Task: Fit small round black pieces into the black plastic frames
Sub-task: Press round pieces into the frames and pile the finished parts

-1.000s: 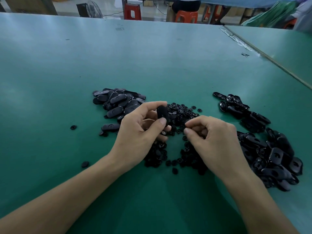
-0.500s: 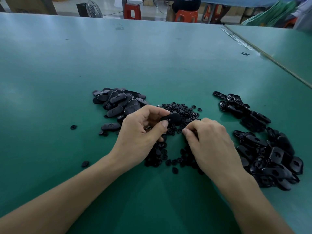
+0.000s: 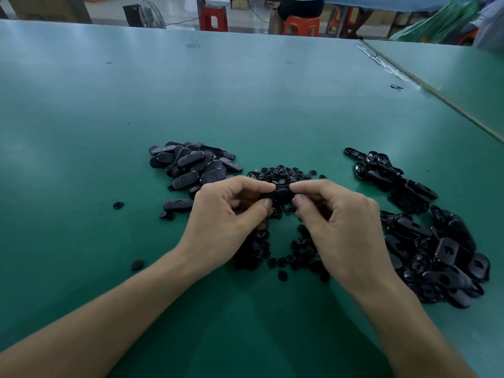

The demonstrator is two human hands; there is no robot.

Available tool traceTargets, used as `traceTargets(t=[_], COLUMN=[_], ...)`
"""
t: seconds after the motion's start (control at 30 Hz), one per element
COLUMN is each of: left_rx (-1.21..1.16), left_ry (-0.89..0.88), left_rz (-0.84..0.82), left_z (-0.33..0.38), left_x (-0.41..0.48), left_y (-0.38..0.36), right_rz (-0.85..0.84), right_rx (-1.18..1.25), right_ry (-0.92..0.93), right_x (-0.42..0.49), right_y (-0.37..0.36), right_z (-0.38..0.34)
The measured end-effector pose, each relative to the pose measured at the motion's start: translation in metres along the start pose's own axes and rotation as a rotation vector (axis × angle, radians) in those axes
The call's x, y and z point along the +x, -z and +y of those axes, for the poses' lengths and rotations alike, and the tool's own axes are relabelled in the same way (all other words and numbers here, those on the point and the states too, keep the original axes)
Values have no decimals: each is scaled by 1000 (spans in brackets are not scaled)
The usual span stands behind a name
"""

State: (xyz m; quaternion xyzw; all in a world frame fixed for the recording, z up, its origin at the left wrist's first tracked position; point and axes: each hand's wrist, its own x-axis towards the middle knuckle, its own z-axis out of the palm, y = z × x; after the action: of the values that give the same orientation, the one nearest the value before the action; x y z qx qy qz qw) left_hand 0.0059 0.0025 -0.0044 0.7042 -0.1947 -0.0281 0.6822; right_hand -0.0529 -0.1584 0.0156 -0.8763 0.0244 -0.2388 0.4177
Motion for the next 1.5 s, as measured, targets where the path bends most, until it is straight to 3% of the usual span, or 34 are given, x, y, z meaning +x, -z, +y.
traceTargets(t=[0.27, 0.5, 1.07, 1.27, 1.5], left_rx=[55, 65, 80, 114, 43], left_ry=[2, -8, -41, -67, -49], left_rz=[23, -2, -66, -11, 19], left_z=[-1, 0, 0, 0, 3], left_x=[1, 2, -2, -2, 1], left_y=[1, 0, -1, -1, 1], right_rz=[49, -30, -31, 26, -26], right_rx=[86, 224, 189, 135, 172], right_ry=[23, -80, -66, 3, 23], right_x=[1, 0, -4, -7, -6], right_y=[-1, -6, -12, -17, -18], right_z=[-2, -1, 4, 0, 0])
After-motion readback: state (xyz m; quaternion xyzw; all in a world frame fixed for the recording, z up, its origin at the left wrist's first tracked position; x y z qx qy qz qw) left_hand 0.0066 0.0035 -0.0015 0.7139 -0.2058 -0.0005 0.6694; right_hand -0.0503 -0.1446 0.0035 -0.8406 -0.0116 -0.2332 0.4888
